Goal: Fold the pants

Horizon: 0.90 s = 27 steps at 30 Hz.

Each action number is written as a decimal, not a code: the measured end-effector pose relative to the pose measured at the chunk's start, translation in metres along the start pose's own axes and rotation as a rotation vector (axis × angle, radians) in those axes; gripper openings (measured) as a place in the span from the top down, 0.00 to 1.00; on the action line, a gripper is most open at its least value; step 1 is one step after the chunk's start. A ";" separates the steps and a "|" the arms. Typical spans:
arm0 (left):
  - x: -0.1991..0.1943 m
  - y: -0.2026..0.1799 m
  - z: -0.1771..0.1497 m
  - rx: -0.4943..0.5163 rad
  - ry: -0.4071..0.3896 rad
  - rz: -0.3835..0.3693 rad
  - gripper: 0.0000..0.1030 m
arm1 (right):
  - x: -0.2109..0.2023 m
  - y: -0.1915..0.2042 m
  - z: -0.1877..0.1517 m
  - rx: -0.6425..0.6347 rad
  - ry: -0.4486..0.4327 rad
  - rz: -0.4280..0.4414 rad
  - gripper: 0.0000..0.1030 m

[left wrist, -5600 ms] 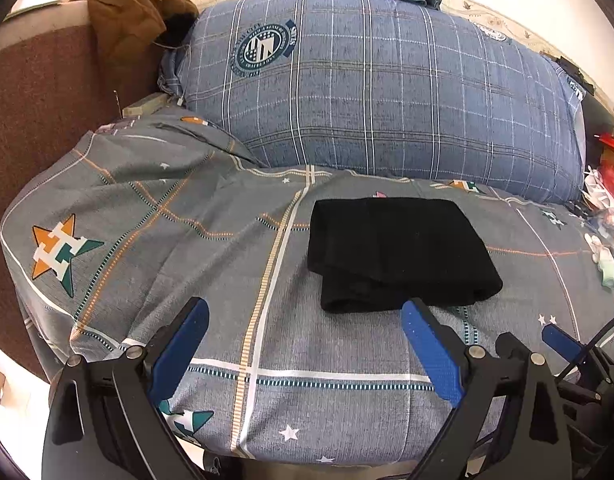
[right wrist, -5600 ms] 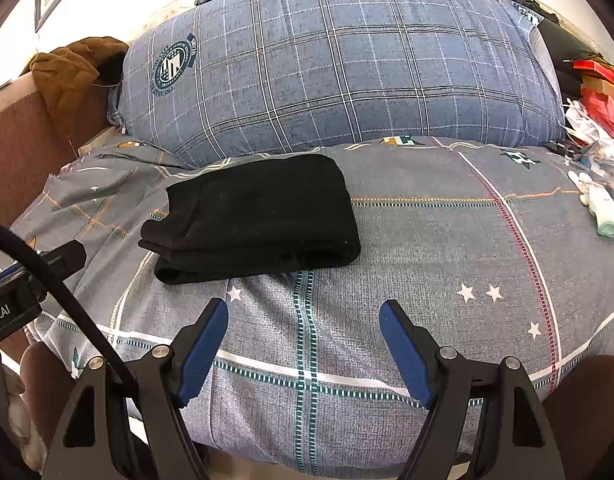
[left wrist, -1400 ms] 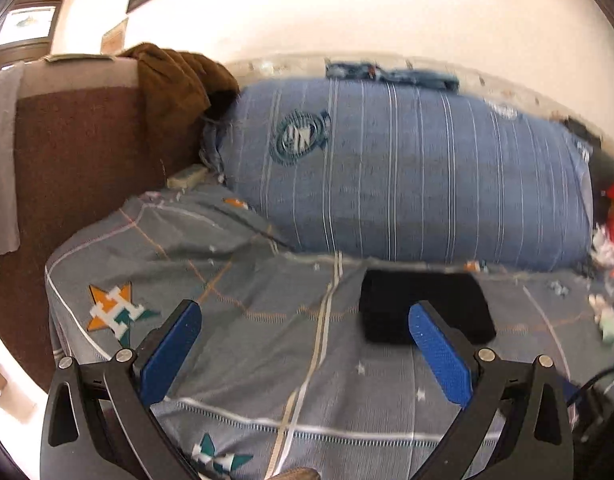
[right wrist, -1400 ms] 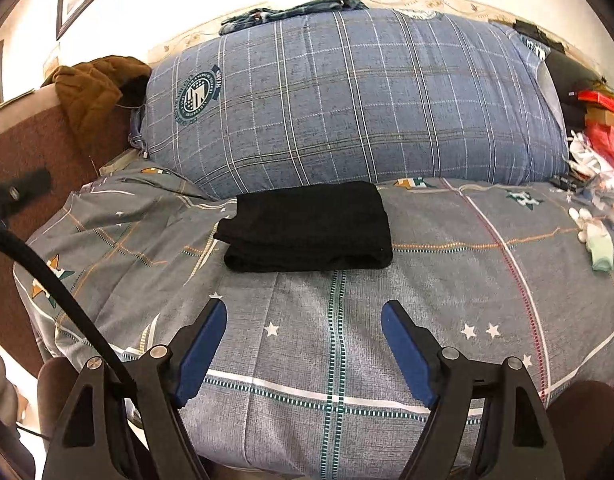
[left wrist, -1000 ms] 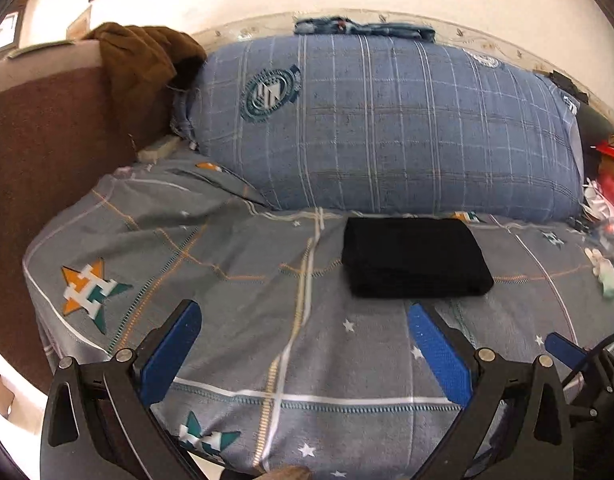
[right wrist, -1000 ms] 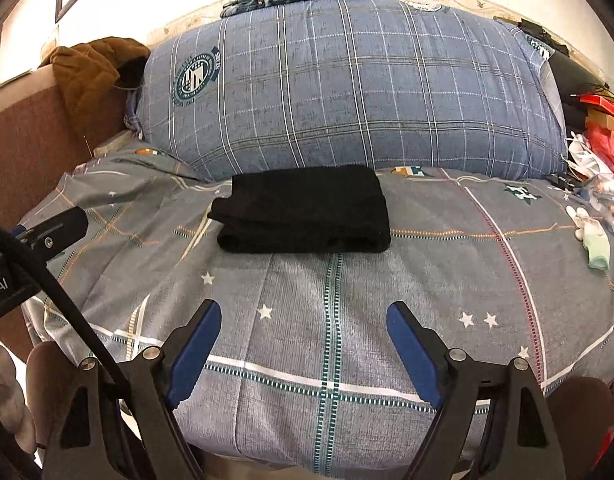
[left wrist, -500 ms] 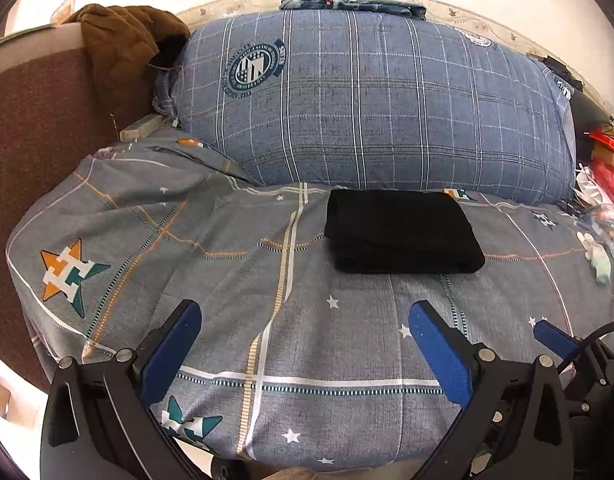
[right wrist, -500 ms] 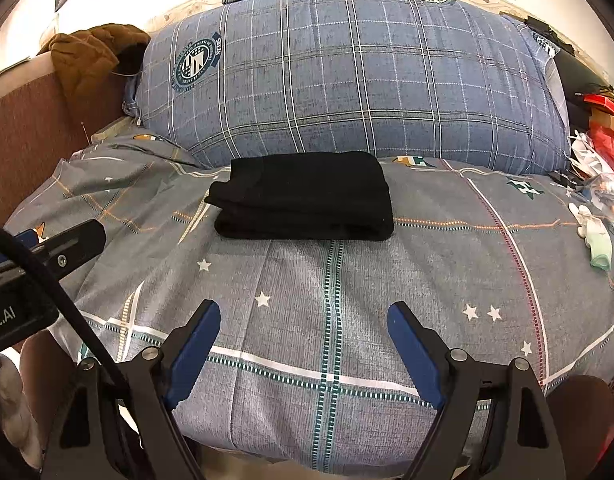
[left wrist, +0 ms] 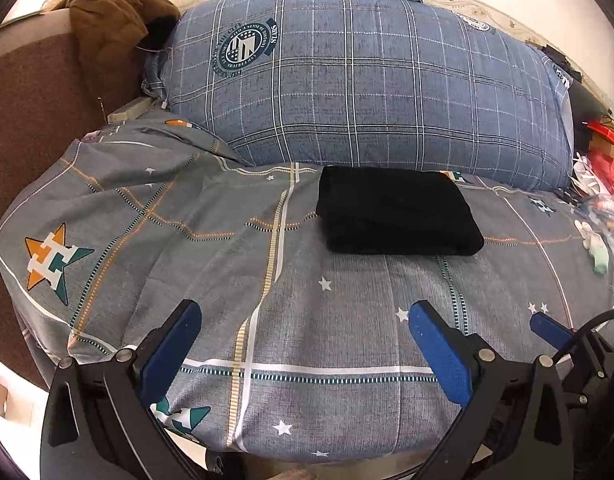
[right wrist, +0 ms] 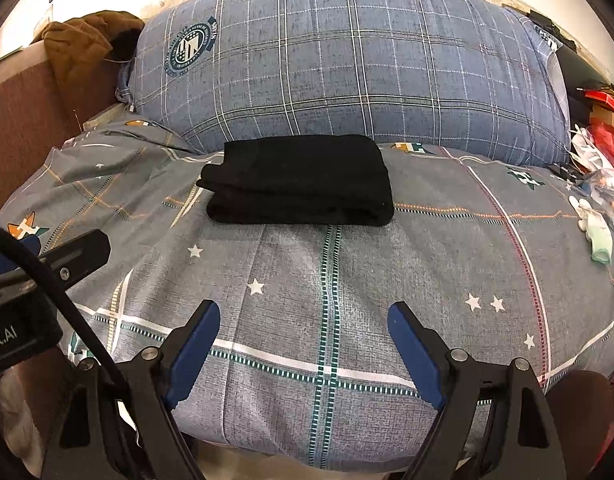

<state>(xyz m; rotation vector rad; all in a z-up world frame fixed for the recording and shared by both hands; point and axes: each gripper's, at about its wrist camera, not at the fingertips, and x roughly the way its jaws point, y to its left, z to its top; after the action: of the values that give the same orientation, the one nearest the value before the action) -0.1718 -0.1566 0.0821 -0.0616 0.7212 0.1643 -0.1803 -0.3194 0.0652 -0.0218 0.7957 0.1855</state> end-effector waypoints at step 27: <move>0.026 -0.001 -0.012 -0.004 0.085 -0.018 0.00 | 0.021 0.001 -0.010 0.016 0.065 -0.015 0.12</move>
<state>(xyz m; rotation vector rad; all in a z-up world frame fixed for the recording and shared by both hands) -0.1607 -0.1557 0.0559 -0.0790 0.8045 0.1469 -0.1734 -0.3165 0.0431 -0.0186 0.8617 0.1653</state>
